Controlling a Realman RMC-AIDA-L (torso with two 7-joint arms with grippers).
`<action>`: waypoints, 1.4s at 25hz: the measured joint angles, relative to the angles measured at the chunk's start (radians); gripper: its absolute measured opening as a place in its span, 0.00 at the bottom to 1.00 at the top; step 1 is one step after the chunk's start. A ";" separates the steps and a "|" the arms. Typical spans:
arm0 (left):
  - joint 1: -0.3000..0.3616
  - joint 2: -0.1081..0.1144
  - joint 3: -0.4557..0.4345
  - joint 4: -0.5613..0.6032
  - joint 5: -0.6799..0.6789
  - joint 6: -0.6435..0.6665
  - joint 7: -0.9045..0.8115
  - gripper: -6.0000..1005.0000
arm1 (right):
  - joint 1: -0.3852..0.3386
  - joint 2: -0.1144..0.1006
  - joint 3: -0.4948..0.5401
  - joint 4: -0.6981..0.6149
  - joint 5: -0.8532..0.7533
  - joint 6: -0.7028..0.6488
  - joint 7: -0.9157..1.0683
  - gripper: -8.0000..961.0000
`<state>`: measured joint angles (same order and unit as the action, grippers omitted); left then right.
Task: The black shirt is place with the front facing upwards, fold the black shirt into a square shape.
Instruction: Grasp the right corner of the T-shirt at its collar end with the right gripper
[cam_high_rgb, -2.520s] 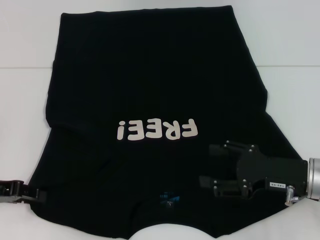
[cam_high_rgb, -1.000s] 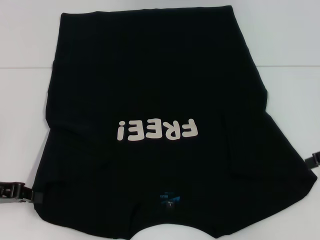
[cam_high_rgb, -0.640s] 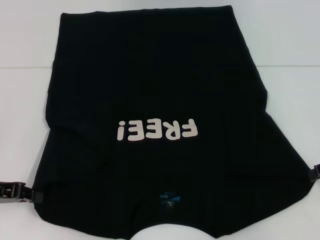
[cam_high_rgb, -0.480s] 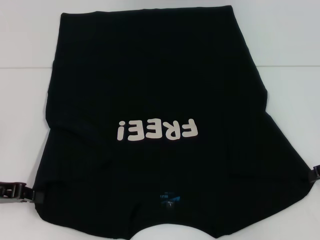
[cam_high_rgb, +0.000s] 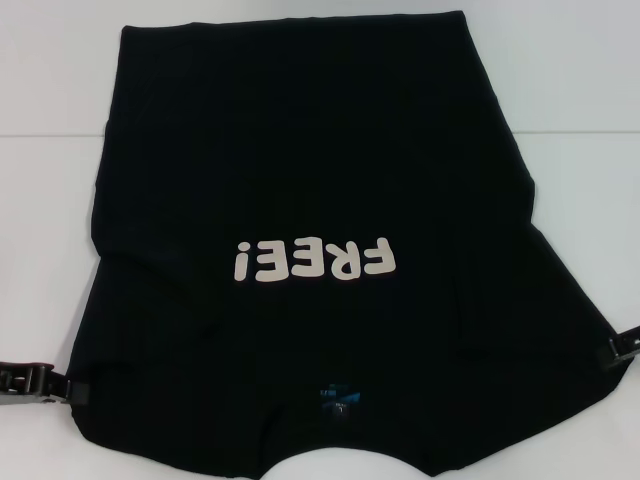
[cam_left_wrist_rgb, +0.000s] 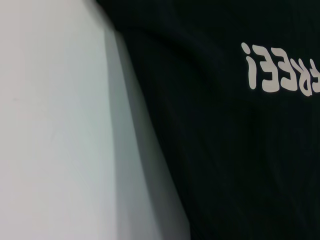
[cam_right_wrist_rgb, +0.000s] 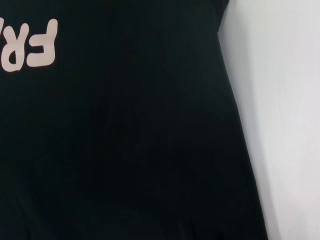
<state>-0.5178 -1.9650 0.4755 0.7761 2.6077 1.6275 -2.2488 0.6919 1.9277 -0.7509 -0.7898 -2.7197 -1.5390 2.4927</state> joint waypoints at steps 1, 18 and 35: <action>0.000 0.000 0.000 0.000 0.000 0.000 0.000 0.00 | 0.001 0.000 -0.002 0.000 0.000 0.002 0.000 0.90; 0.001 0.000 0.000 0.000 0.000 0.000 0.000 0.00 | 0.008 0.008 -0.027 0.012 0.000 0.021 -0.003 0.90; 0.001 0.000 0.005 0.000 0.000 0.000 0.000 0.00 | 0.014 0.012 -0.035 0.022 0.000 0.030 -0.003 0.90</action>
<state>-0.5169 -1.9650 0.4802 0.7762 2.6077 1.6276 -2.2488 0.7057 1.9401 -0.7859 -0.7676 -2.7197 -1.5092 2.4893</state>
